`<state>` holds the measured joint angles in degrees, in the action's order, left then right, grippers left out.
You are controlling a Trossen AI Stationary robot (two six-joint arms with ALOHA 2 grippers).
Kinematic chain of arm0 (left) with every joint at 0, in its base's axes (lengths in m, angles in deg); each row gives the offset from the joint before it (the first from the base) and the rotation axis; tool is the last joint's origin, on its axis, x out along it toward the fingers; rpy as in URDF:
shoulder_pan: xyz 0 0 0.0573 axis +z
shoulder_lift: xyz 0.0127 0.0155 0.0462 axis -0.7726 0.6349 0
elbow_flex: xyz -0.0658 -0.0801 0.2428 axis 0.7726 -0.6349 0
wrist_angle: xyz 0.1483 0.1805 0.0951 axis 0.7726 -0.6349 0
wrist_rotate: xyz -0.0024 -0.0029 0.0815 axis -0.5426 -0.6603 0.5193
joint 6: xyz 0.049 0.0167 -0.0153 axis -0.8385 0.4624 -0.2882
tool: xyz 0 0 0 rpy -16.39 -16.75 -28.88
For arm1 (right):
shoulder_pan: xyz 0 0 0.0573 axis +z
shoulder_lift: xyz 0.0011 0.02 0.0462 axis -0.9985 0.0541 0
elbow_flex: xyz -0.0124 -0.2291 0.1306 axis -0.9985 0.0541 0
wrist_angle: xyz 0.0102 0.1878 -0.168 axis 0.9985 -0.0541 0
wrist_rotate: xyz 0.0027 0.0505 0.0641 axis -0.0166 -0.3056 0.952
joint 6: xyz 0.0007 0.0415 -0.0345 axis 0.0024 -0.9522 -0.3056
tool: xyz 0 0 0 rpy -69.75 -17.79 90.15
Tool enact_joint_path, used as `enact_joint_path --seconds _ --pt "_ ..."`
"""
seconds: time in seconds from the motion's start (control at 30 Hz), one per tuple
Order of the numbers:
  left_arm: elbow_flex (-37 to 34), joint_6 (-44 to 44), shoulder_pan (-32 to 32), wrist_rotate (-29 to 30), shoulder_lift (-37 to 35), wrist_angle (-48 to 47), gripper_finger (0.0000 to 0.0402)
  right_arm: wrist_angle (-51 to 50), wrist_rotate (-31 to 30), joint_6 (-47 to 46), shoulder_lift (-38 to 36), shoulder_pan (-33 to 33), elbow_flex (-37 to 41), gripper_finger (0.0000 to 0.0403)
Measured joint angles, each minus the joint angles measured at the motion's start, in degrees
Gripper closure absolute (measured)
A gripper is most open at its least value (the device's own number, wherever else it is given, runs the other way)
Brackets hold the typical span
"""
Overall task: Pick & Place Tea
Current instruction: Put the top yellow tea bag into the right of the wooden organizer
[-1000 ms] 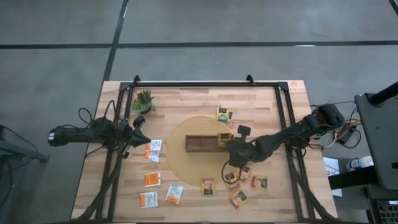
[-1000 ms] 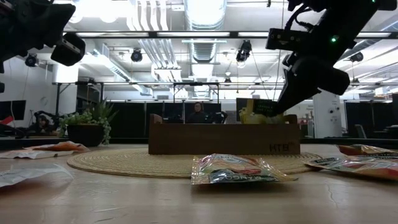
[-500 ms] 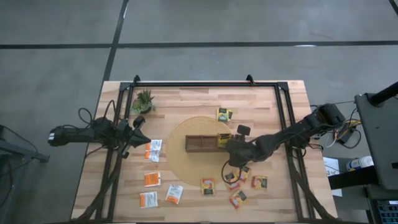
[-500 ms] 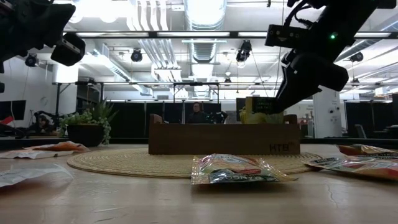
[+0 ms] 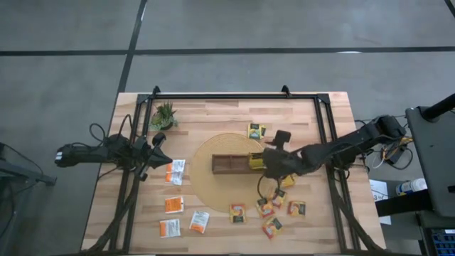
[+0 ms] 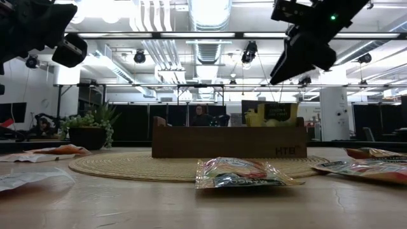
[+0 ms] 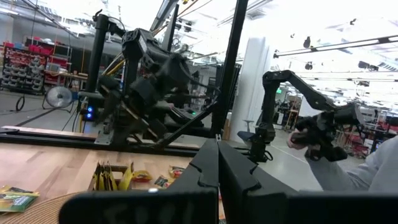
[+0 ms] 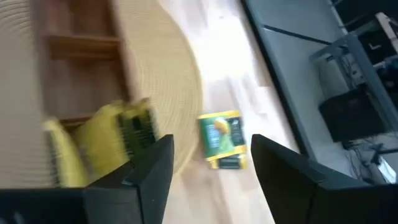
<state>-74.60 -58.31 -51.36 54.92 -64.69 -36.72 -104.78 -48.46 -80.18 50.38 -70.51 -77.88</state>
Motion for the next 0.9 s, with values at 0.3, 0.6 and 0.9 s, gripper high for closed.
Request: enact_joint_path --seconds 0.3,0.6,0.9 --pt "0.01 -0.01 0.02 0.02 -0.02 0.00 0.0402 0.80 0.56 3.90 -5.82 -13.16 0.85 0.0191" --pt "0.02 0.00 0.02 0.00 -0.02 0.00 0.0402 21.07 16.82 14.41 -6.10 -34.52 7.61 0.0191" --pt "0.01 -0.02 0.01 0.02 -0.01 0.01 0.0402 27.30 52.16 9.53 -0.04 -50.59 7.76 0.0191"
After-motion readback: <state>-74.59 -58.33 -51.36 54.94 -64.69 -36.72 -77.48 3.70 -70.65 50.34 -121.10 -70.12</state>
